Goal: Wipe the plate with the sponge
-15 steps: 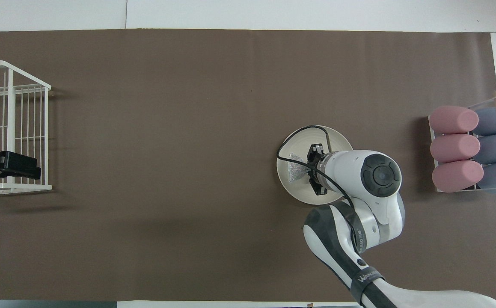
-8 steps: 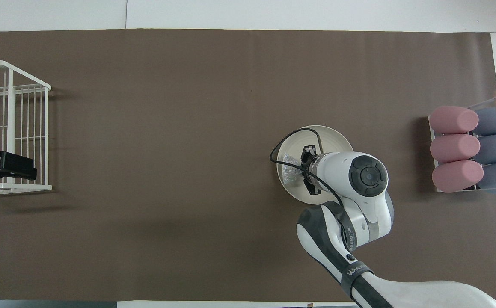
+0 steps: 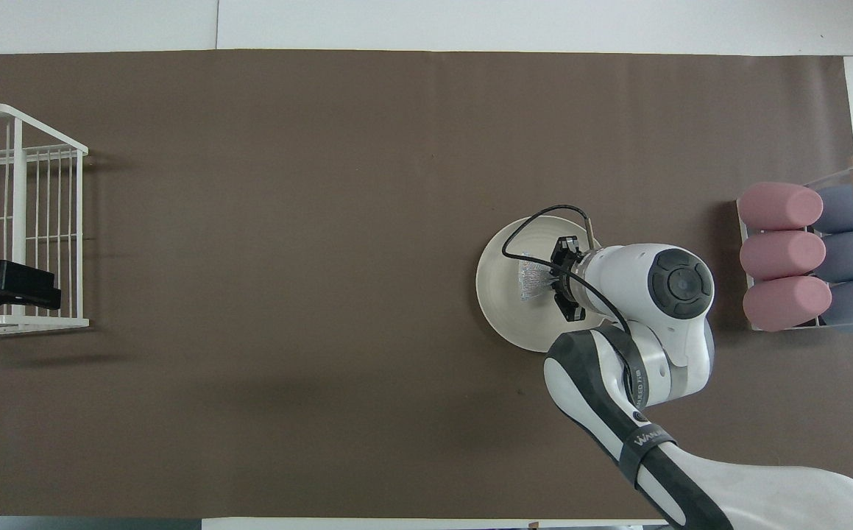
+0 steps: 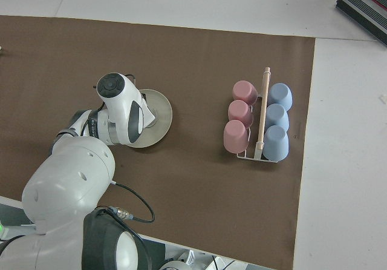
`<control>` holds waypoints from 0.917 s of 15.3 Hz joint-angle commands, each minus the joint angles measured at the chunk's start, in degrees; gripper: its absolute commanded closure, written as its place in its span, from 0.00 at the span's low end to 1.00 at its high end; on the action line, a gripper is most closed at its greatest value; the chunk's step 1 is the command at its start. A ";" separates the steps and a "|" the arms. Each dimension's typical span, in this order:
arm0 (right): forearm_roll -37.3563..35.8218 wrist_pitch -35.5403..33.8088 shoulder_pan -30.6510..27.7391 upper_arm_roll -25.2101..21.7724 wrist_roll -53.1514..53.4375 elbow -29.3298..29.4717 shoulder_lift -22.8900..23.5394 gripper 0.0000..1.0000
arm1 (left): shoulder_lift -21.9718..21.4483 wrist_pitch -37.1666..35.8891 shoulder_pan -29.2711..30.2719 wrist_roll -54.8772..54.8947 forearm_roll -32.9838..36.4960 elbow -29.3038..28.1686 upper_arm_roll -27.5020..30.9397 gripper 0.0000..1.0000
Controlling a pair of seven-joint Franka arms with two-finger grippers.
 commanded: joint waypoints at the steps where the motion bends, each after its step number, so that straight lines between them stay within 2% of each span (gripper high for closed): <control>1: 0.27 -1.22 -2.56 0.26 -3.73 -0.94 0.65 1.00 | -0.41 -0.36 0.29 -0.73 0.96 0.30 -0.18 0.00; 6: 0.27 -0.96 -1.34 0.44 -3.04 -1.29 0.56 1.00 | -0.41 -0.27 0.29 -0.73 0.96 0.30 -0.18 0.00; 14: 0.27 -0.52 8.85 0.44 10.05 -0.85 0.30 1.00 | -0.41 -0.27 0.20 -0.73 0.87 0.22 -0.27 0.00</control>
